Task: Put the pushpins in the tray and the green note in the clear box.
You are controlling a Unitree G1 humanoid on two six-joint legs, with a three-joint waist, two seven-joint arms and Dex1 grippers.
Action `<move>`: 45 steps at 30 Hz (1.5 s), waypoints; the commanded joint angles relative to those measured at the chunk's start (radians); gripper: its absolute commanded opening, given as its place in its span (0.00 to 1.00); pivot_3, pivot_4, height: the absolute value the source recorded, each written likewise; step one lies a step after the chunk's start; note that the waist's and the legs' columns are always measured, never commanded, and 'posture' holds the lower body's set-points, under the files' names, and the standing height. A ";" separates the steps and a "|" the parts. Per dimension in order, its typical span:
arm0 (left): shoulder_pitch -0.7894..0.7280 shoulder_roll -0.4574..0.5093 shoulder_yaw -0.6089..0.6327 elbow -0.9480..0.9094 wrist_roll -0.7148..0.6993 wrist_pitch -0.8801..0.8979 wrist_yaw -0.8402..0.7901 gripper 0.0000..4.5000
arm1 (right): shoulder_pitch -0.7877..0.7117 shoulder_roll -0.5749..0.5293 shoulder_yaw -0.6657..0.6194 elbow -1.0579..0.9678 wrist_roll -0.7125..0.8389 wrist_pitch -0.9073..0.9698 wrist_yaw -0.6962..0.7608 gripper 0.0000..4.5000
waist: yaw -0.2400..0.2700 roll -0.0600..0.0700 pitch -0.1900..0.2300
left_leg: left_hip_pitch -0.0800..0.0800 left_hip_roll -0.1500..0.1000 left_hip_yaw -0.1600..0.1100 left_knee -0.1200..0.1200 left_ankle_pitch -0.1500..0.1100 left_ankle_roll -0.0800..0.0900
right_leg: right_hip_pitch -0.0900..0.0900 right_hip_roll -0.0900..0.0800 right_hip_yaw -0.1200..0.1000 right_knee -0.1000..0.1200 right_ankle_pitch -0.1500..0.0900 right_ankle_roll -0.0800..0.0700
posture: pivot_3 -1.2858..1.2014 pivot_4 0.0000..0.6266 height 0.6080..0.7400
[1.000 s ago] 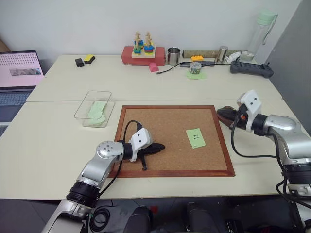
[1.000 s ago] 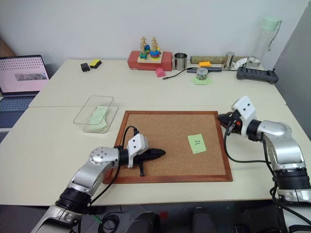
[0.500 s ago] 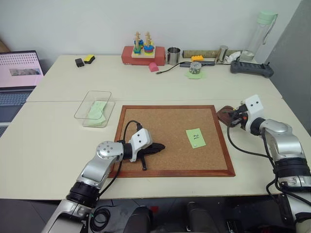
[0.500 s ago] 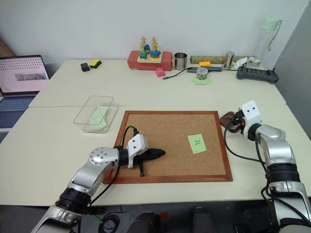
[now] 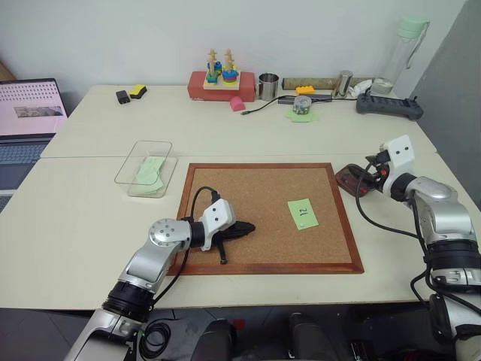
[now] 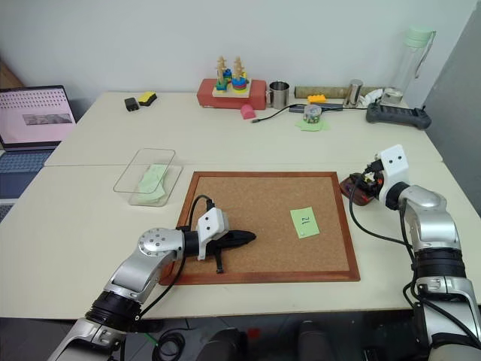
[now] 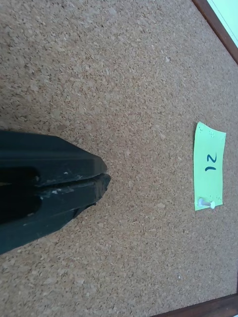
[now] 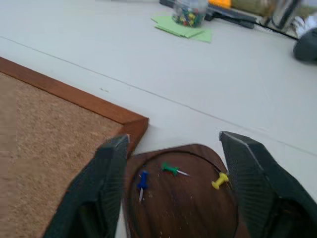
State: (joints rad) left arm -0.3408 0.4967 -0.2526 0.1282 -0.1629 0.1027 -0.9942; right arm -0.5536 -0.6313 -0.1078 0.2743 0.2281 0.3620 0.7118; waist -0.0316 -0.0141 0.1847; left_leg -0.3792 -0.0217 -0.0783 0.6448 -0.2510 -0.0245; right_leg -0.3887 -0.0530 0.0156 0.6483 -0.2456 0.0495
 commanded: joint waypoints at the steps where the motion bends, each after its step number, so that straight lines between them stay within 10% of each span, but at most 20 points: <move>1: 0.018 0.013 -0.002 0.042 0.037 0.025 0.018 0.00 | 0.108 -0.065 0.053 -0.284 0.108 0.037 0.211 0.70 | 0.000 0.000 0.000 | 0.000 0.000 0.000 0.000 0.000 0.000 | 0.000 0.000 0.000 0.000 0.000 0.000 | 0.52 0.24 1.00; 24: 0.018 0.020 -0.001 0.041 0.046 0.021 0.018 0.00 | 0.242 0.006 0.267 -0.316 0.007 -0.064 0.274 0.70 | 0.000 0.000 0.000 | 0.001 0.000 -0.002 0.000 0.000 0.000 | 0.000 0.000 0.000 -0.001 -0.003 0.005 | 0.52 0.24 1.00; 38: 0.024 0.023 -0.002 0.032 0.049 0.027 0.019 0.00 | 0.242 0.020 0.262 -0.292 0.010 -0.069 0.297 0.04 | 0.000 0.000 0.000 | 0.001 0.000 -0.003 0.000 0.000 0.000 | 0.000 0.000 0.001 -0.001 -0.003 0.005 | 0.52 0.24 1.00; 45: 0.032 0.024 -0.001 0.029 0.047 0.029 0.020 0.00 | 0.234 0.010 0.243 -0.332 0.039 -0.044 0.315 0.01 | 0.000 0.000 0.000 | 0.001 0.000 -0.003 0.000 0.000 0.000 | 0.000 0.000 0.001 -0.001 -0.003 0.005 | 0.52 0.24 1.00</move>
State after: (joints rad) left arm -0.3371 0.4978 -0.2511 0.1236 -0.1546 0.1028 -0.9895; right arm -0.3027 -0.6093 0.1680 -0.0044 0.2331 0.3133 1.0026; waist -0.0318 -0.0140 0.1845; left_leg -0.3782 -0.0217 -0.0809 0.6450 -0.2509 -0.0245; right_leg -0.3883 -0.0531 0.0162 0.6476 -0.2484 0.0546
